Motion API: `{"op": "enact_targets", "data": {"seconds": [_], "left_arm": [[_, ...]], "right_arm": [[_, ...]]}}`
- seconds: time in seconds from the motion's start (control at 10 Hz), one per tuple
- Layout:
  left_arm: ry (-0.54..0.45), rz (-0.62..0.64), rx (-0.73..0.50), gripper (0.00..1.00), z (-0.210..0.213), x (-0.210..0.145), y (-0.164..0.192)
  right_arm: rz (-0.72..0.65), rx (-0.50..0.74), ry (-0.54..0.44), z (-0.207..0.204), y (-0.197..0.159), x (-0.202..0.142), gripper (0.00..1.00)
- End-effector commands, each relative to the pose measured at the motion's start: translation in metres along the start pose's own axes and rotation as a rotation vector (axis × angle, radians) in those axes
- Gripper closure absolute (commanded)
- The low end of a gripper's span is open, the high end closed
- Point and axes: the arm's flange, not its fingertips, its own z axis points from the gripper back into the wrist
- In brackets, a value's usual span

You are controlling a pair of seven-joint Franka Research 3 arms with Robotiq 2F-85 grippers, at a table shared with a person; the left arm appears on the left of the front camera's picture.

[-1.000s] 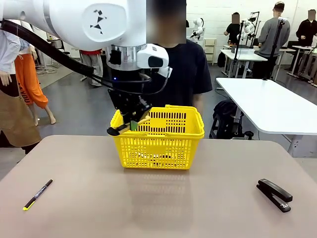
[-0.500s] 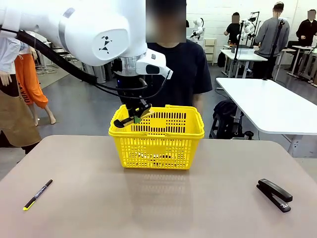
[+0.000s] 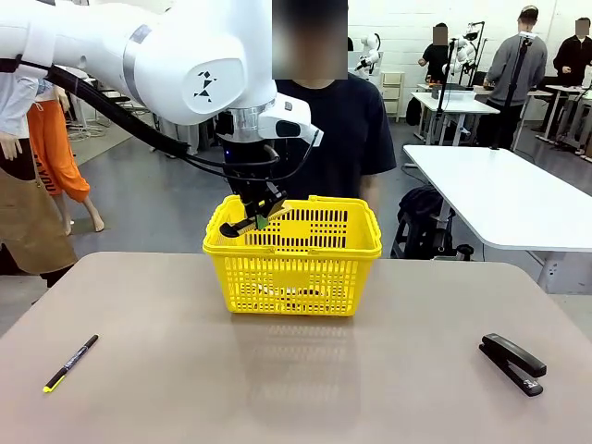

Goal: Place the items the person wants into the basket.
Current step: Pick up the item the person points to and place it in the Market Basket.

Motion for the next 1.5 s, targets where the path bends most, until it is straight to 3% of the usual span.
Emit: {"op": "enact_targets", "data": {"seconds": [0.0,0.2,0.4,0.8,1.4], "left_arm": [[0.003,-0.019,0.017,0.74,0.002,-0.007,-0.002],[-0.001,-0.005,0.001,0.74,0.001,0.0,-0.002],[0.007,-0.217,-0.007,0.74,-0.013,0.012,0.025],[0.019,-0.434,-0.098,0.74,-0.046,0.046,0.062],[0.082,-0.536,-0.087,0.74,-0.142,0.084,0.068]], "right_arm": [[0.017,-0.003,-0.025,0.0,-0.002,0.0,0.0],[0.017,-0.003,-0.025,0.0,-0.002,0.0,0.0],[0.017,-0.003,-0.025,0.0,-0.002,0.0,0.0],[0.017,-0.003,-0.025,0.0,-0.002,0.0,0.0],[0.017,-0.003,-0.025,0.0,-0.002,0.0,0.0]]}}
